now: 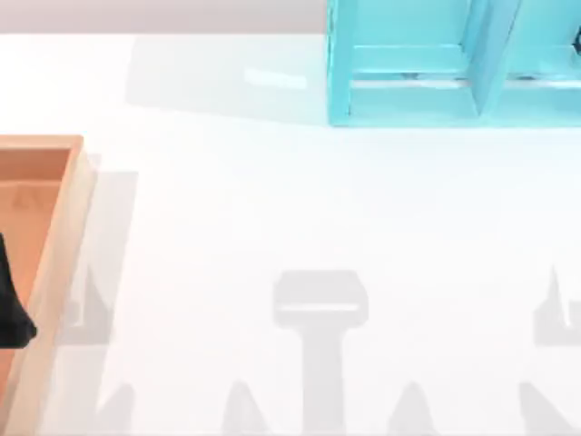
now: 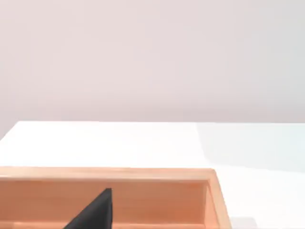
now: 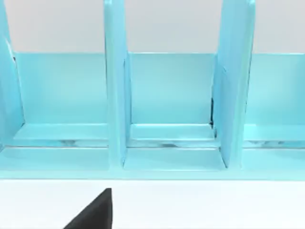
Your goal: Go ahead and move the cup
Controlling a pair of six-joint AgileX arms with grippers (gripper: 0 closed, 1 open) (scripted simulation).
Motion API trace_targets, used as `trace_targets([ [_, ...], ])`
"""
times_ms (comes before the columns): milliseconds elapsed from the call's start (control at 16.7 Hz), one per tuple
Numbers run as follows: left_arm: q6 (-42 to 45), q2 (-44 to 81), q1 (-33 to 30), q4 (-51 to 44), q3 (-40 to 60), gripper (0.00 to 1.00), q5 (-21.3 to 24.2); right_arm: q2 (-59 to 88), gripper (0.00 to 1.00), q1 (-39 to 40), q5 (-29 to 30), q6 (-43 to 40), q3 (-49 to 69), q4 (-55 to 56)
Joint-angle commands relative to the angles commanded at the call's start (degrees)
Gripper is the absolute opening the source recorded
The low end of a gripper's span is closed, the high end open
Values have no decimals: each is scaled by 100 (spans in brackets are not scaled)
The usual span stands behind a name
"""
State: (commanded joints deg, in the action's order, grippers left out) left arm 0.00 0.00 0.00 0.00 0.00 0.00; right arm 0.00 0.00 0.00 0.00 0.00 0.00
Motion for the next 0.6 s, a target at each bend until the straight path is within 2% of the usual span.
trace_targets([
  [300,0,0,0,0,0,100,0,355,100,-73,1,-76,357,-302],
  [600,0,0,0,0,0,100,0,2167,100,-432,-8,-401,2075,-1628],
])
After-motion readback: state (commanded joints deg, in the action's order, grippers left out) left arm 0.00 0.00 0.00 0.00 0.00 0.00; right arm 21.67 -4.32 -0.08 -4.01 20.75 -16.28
